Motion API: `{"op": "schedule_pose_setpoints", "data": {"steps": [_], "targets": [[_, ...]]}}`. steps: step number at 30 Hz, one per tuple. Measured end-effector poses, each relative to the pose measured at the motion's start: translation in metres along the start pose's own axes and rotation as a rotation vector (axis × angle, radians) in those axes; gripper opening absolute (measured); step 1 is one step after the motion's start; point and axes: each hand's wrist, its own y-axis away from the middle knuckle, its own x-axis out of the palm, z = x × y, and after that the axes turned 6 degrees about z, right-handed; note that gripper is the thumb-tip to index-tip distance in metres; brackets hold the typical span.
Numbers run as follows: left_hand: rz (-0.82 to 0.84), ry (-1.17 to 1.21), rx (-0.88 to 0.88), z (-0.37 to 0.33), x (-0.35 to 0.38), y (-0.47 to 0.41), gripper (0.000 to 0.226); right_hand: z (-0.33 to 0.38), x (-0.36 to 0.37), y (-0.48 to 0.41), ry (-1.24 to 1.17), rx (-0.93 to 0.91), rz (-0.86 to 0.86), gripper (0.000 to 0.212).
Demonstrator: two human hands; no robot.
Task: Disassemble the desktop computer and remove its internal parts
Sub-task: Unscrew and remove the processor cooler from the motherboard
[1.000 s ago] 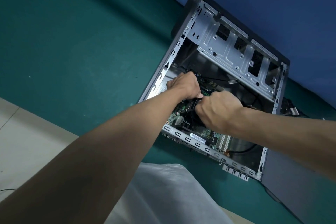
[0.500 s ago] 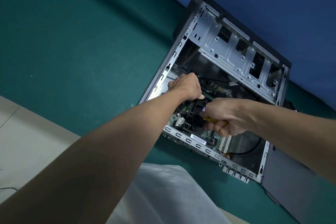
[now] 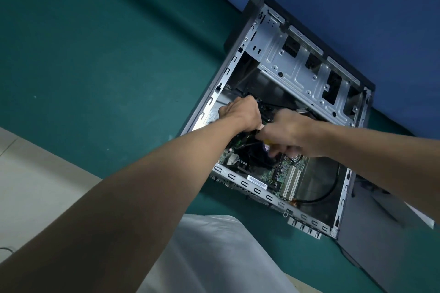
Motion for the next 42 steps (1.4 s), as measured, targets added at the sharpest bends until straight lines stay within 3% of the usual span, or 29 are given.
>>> {"op": "schedule_pose_setpoints", "data": {"steps": [2,4,9,11,12,14,16,18,20,21,23,25,29,32,35,39,42], "targets": [[-0.003,0.007,-0.003,0.001,0.003,-0.003,0.012,-0.005,0.0,-0.001,-0.369,0.188,0.205,0.016],[-0.001,0.01,-0.01,0.002,0.003,-0.004,0.012,-0.004,0.002,-0.001,-0.265,0.185,0.191,0.017],[0.005,0.005,-0.02,-0.001,0.001,0.0,0.019,0.002,0.011,0.014,1.038,-0.273,-0.208,0.024],[0.024,0.015,-0.028,-0.003,-0.002,0.002,0.022,0.002,0.014,0.019,1.373,-0.466,-0.281,0.035],[0.037,0.017,-0.025,-0.003,-0.003,0.003,0.025,0.001,0.016,0.019,1.417,-0.502,-0.295,0.037],[0.037,0.019,-0.013,-0.004,-0.002,0.002,0.022,-0.001,0.016,0.016,1.19,-0.486,-0.301,0.033],[0.018,0.022,-0.005,-0.003,0.0,0.001,0.02,-0.005,0.014,0.009,0.685,-0.341,-0.278,0.02],[0.003,0.034,0.0,-0.001,0.002,-0.002,0.016,-0.01,0.012,0.007,0.096,-0.124,-0.216,0.024],[-0.011,0.038,0.005,0.0,0.005,-0.003,0.012,-0.018,0.012,0.004,-0.353,0.128,-0.014,0.023],[-0.015,0.036,0.006,0.0,0.005,-0.003,0.011,-0.019,0.013,0.005,-0.428,0.199,0.088,0.023],[-0.022,0.035,0.004,0.001,0.005,-0.005,0.01,-0.015,0.015,0.003,-0.371,0.217,0.156,0.026],[-0.01,0.037,0.005,0.0,0.005,-0.003,0.009,-0.005,0.013,0.0,-0.123,0.161,0.055,0.026],[0.018,0.035,-0.013,-0.002,-0.001,0.002,0.025,0.006,0.008,0.008,0.918,-0.192,-0.213,0.021],[0.026,0.054,-0.024,-0.004,-0.004,0.006,0.023,0.009,0.015,0.017,1.323,-0.497,-0.307,0.036],[-0.007,0.069,-0.018,-0.007,-0.002,0.003,0.02,0.004,0.014,0.017,1.252,-0.553,-0.367,0.037],[0.001,0.106,-0.018,-0.006,0.001,-0.002,0.022,-0.013,-0.002,0.006,0.74,-0.334,-0.294,0.032],[0.051,0.107,-0.017,-0.003,0.002,-0.005,0.012,-0.026,-0.006,0.003,0.657,-0.243,-0.211,0.032]]}}
